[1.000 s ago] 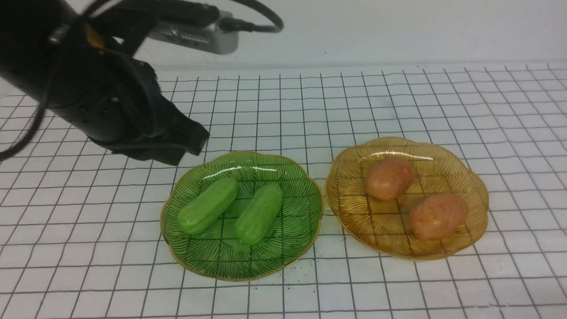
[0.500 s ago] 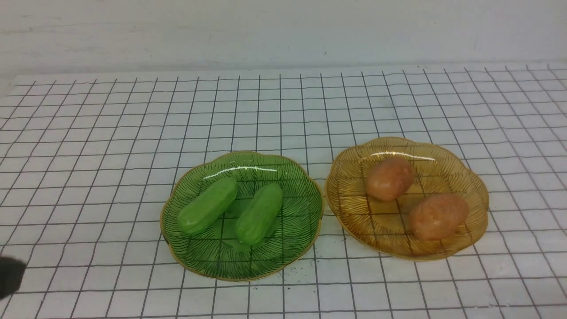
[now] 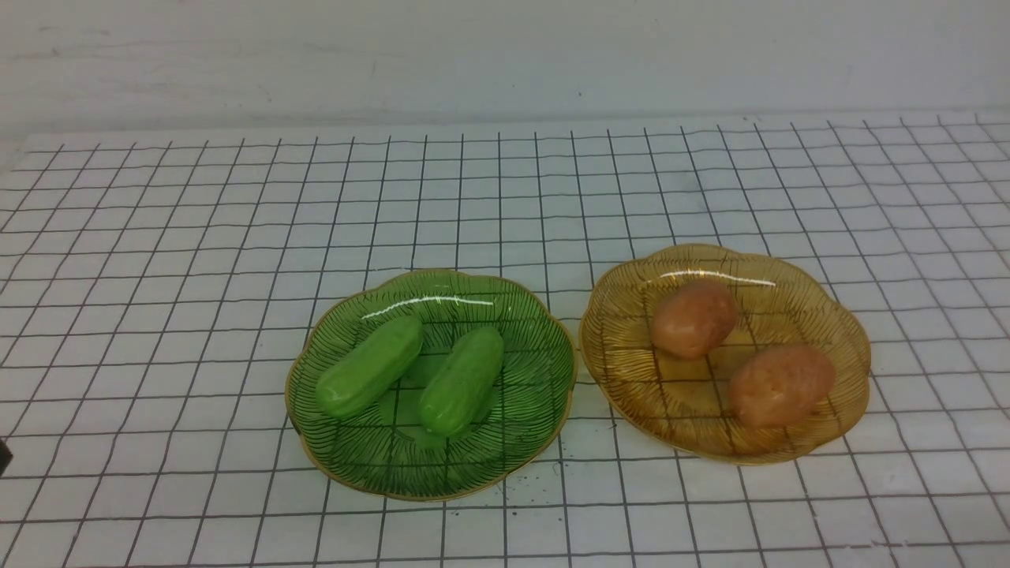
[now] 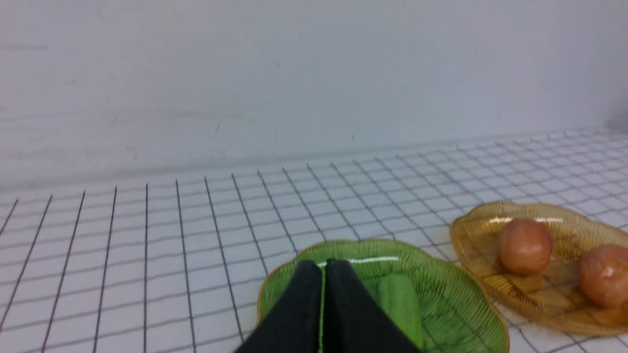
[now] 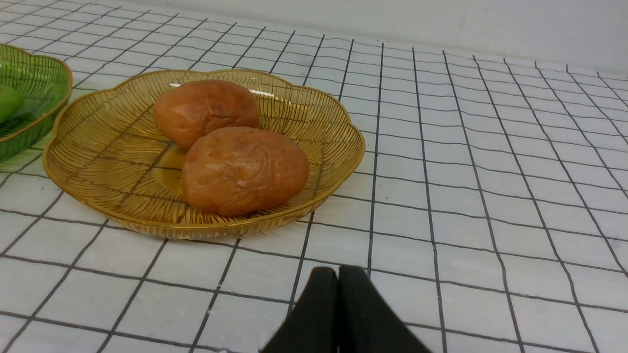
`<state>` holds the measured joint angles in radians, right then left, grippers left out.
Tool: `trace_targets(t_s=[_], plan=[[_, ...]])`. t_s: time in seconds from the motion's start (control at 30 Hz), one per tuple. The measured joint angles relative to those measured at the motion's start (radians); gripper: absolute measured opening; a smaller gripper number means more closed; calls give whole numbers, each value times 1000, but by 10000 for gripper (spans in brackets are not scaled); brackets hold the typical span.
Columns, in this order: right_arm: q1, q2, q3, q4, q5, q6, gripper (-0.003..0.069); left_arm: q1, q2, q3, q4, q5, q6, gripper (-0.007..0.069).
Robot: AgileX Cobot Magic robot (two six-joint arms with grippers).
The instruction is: Put different types of vegetables on the plate.
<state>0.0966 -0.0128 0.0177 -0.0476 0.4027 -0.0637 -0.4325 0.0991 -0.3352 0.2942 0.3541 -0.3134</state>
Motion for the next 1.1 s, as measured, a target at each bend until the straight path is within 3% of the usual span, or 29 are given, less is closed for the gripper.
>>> trace_targets(t_s=[0.13, 0.8, 0.97, 1.1], plan=[[0, 0, 0, 0, 0, 0, -15, 0, 0, 56, 11, -68, -8, -8], [0, 0, 0, -1, 0, 0, -15, 0, 0, 137, 7, -66, -9, -8], [0, 0, 0, -1, 0, 0, -15, 15, -56, 183, -128, -67, 18, -8], [0, 0, 1, -1, -1, 0, -15, 124, -108, 274, -259, -72, 167, -8]])
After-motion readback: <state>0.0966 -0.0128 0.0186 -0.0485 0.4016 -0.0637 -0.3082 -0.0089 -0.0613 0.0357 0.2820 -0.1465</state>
